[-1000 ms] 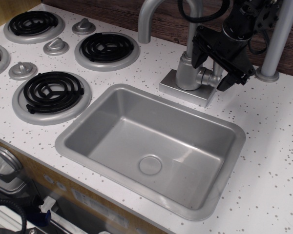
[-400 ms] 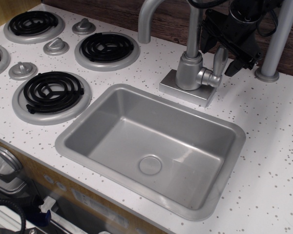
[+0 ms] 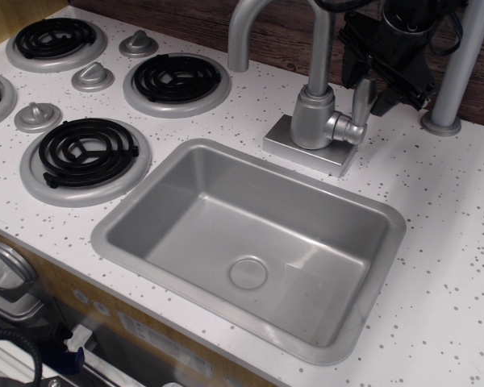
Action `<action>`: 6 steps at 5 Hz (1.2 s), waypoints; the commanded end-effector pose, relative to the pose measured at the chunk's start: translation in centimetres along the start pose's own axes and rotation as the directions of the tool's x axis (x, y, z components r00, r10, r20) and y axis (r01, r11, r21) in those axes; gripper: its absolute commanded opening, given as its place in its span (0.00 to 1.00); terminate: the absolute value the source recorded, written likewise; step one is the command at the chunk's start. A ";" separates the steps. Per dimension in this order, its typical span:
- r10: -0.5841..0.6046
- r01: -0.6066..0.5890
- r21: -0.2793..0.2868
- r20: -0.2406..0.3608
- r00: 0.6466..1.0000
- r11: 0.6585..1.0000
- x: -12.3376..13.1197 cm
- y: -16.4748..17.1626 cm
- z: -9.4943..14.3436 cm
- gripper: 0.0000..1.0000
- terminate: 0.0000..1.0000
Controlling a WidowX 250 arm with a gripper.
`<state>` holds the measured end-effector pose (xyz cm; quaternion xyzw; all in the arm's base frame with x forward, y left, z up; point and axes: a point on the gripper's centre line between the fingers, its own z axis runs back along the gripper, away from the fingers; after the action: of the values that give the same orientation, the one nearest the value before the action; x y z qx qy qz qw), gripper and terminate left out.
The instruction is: Lever vertical to front
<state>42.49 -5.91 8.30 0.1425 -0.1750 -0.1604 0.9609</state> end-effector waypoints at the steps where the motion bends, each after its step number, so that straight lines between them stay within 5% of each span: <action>1: 0.037 -0.037 -0.005 -0.020 0.999 0.999 0.7 1.1 1.5 0.00 0.00; 3: 0.078 -0.081 -0.011 -0.173 0.982 0.997 -1.9 0.9 0.8 0.00 0.00; 6: 0.171 -0.185 -0.092 -0.137 0.976 0.978 -5.0 -0.3 -1.9 0.00 0.00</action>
<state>38.10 -5.37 3.75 0.0844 -0.0988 -0.0844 0.9879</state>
